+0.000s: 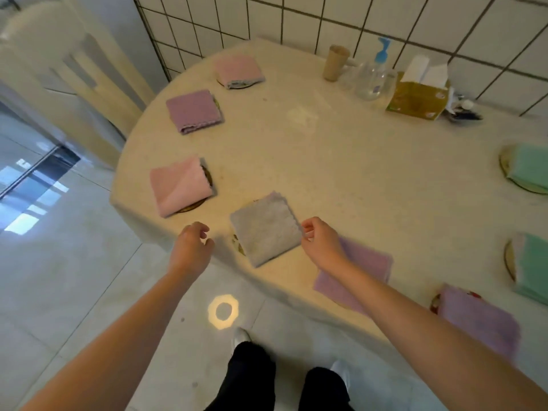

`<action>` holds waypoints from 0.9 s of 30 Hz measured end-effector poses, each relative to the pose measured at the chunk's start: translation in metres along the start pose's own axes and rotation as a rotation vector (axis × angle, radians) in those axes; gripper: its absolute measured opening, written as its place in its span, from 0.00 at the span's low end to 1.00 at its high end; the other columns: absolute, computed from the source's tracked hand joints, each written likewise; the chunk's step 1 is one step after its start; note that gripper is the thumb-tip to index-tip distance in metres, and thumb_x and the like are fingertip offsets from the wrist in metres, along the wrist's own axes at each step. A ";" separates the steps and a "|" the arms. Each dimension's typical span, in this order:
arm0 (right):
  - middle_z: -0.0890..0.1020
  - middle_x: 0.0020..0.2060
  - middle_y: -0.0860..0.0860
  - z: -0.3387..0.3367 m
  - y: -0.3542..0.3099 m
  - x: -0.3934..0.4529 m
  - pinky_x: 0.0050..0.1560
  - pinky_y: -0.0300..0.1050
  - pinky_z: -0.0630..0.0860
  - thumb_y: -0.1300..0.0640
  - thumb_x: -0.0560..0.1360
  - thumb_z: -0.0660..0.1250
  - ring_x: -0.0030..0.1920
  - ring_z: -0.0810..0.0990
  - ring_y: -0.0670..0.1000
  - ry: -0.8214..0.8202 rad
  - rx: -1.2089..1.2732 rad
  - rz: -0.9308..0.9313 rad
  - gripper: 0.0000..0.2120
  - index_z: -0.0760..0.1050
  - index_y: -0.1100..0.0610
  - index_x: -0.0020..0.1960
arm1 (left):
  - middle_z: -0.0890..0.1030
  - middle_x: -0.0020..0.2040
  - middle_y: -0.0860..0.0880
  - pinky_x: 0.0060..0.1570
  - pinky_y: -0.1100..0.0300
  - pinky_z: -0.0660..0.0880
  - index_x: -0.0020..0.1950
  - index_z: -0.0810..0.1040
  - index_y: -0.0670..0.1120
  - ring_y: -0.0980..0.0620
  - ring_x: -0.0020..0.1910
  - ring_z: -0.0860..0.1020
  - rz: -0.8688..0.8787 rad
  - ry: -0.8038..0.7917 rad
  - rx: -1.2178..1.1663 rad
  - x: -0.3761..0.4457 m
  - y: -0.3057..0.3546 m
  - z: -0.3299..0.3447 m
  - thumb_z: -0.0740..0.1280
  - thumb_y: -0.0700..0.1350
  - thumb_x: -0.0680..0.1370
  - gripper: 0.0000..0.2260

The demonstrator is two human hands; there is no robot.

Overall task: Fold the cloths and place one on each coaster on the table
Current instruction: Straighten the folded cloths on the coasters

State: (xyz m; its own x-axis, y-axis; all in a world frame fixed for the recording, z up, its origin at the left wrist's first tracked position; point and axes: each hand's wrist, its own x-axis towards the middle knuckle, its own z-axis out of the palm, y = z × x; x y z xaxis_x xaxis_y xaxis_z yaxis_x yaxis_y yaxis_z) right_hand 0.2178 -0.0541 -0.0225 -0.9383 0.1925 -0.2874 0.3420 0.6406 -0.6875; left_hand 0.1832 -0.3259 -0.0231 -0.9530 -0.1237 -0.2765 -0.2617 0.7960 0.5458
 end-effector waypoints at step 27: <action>0.83 0.47 0.51 0.029 -0.047 0.091 0.50 0.49 0.79 0.44 0.66 0.71 0.46 0.82 0.51 -0.298 0.143 0.479 0.20 0.79 0.56 0.51 | 0.79 0.50 0.41 0.55 0.47 0.76 0.54 0.77 0.36 0.40 0.49 0.77 -0.638 -0.063 -0.644 0.178 -0.059 -0.071 0.76 0.47 0.68 0.21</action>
State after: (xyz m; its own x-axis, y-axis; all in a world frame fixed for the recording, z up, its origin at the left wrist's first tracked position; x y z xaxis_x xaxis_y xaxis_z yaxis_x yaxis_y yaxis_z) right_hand 0.1176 -0.0886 -0.0360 -0.6288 0.2054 -0.7499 0.7481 0.4227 -0.5116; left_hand 0.0183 -0.4366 -0.0480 -0.5929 -0.3799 -0.7101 -0.7895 0.1001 0.6056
